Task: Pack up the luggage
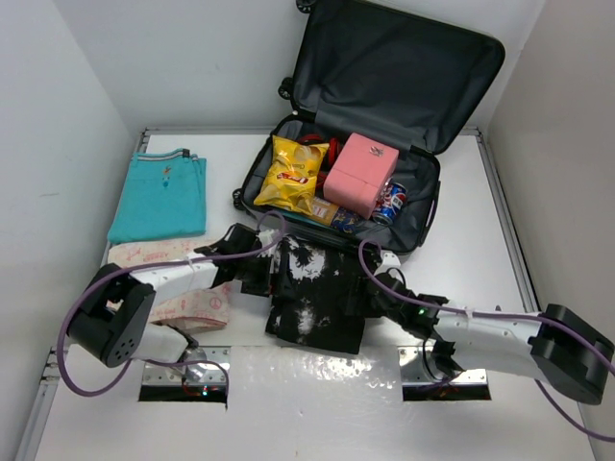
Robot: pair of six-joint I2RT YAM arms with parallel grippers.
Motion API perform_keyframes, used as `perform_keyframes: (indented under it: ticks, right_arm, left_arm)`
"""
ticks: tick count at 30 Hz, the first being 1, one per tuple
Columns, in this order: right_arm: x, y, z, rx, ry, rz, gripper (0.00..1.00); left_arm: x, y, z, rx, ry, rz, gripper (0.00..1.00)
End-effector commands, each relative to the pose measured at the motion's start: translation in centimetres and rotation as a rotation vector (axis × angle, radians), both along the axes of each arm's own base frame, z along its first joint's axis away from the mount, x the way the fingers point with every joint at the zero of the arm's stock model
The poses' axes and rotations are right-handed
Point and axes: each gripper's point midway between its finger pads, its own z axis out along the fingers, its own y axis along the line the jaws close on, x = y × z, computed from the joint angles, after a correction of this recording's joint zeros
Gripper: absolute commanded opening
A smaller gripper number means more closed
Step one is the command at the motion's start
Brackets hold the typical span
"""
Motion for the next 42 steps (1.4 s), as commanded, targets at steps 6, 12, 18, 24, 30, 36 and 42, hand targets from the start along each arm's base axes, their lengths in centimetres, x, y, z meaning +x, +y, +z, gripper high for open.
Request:
perform_keyframes:
  ticks: [6, 12, 18, 24, 30, 36, 42]
  right_arm:
    - [-1.0, -1.4, -3.2, -0.072, 0.078, -0.035, 0.75]
    - [-1.4, -0.8, -4.2, -0.008, 0.105, -0.052, 0.47]
    - [-2.3, 0.6, -4.2, 0.006, 0.123, 0.048, 0.0]
    - [-1.7, 6.0, 0.0, -0.042, 0.01, 0.301, 0.0]
    - [-0.8, 11.1, 6.6, 0.064, -0.123, 0.424, 0.0]
    - [2.3, 12.7, 13.2, 0.046, -0.325, 0.437, 0.0]
    - [9.2, 12.7, 21.7, 0.084, -0.491, 0.288, 0.0]
  left_arm:
    - [0.9, -0.3, -2.3, 0.021, 0.005, 0.1, 0.92]
    - [0.8, -2.0, -3.3, -0.038, 0.003, 0.112, 0.62]
    - [1.4, -1.2, -2.2, -0.032, -0.044, 0.153, 0.0]
    - [1.7, 2.5, 1.9, 0.105, -0.139, 0.092, 0.0]
    - [2.4, 3.1, 9.3, 0.038, -0.358, 0.086, 0.0]
    - [3.8, 4.3, 15.6, -0.011, -0.583, 0.176, 0.0]
    - [10.7, 5.4, 25.0, 0.076, -0.962, 0.246, 0.0]
